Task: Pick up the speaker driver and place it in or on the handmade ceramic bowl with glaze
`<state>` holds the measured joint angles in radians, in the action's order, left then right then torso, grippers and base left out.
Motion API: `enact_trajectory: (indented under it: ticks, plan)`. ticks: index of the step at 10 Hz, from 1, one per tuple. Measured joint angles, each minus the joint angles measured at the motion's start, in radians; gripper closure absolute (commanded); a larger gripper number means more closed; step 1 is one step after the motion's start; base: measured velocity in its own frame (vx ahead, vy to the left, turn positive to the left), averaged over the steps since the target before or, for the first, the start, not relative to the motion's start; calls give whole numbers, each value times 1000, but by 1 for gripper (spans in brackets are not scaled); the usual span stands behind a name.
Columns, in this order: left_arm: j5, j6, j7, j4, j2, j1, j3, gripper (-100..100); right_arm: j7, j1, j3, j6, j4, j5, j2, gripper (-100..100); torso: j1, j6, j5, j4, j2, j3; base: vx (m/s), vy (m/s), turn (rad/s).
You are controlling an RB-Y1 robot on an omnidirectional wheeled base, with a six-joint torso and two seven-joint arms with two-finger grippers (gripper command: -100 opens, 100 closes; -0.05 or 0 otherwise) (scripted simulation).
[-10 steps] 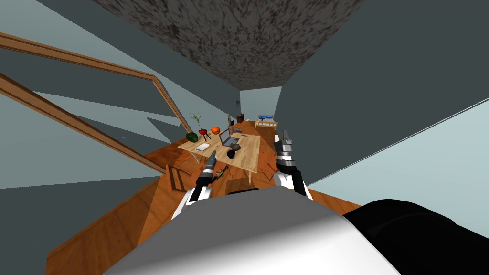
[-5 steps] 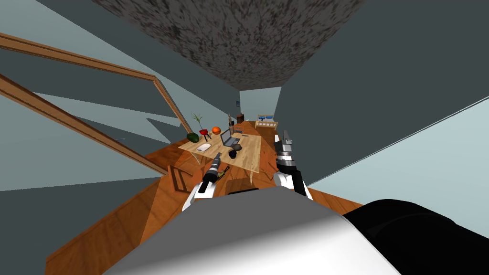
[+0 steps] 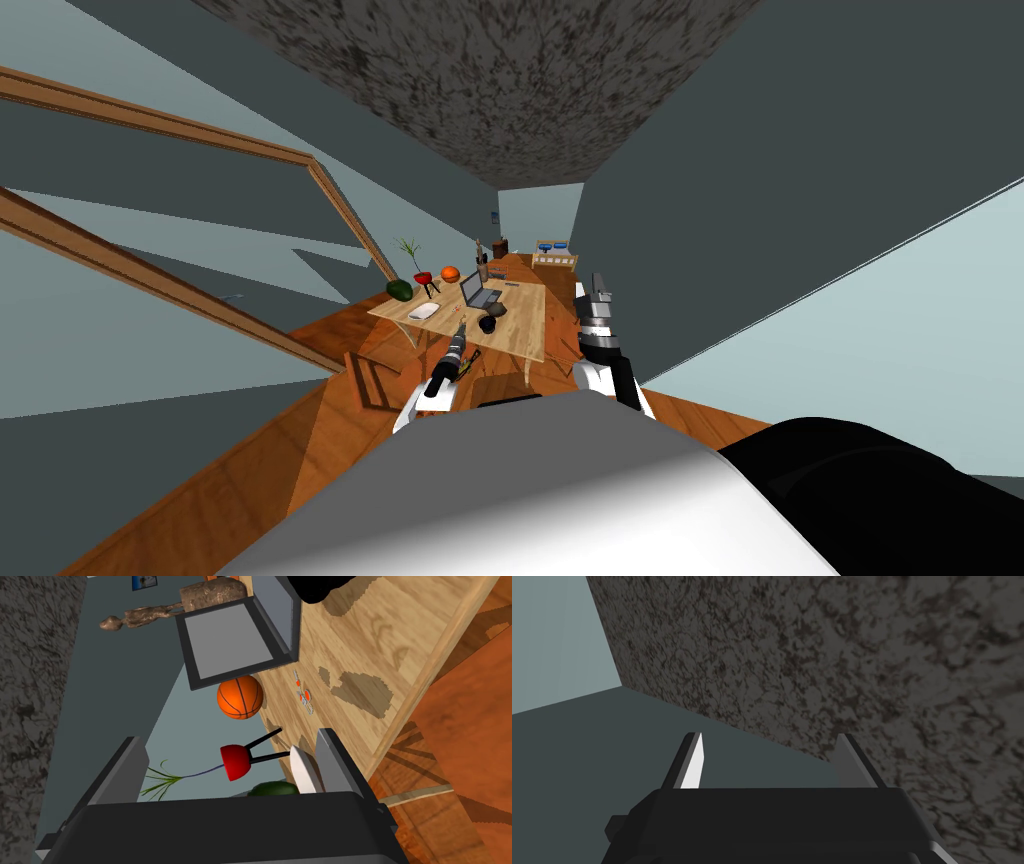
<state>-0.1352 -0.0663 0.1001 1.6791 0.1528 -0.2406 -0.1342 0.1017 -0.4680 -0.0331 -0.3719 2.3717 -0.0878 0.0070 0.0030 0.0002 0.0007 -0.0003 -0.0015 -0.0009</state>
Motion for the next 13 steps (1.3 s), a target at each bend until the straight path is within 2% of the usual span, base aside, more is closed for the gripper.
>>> enact_trajectory:
  ticks: [4,8,9,13]
  plan:
    - [35,-70,23,-102,-11,64,2,-100,0,0,0,0,0,0,0,0,-1,0,0,0,-1,0,28,33,-122]
    - [102,-145,57,-228,-11,155,15,-100,0,0,0,0,0,0,0,0,-1,0,0,0,-2,-1,42,41,-144]
    - [118,-166,65,-243,-14,170,18,-100,0,0,0,0,0,0,0,0,-1,0,0,0,-1,-1,42,35,-130]
    - [177,-229,90,-348,-44,248,35,-100,0,0,0,0,0,0,0,0,-2,0,0,0,-2,-1,40,33,-133]
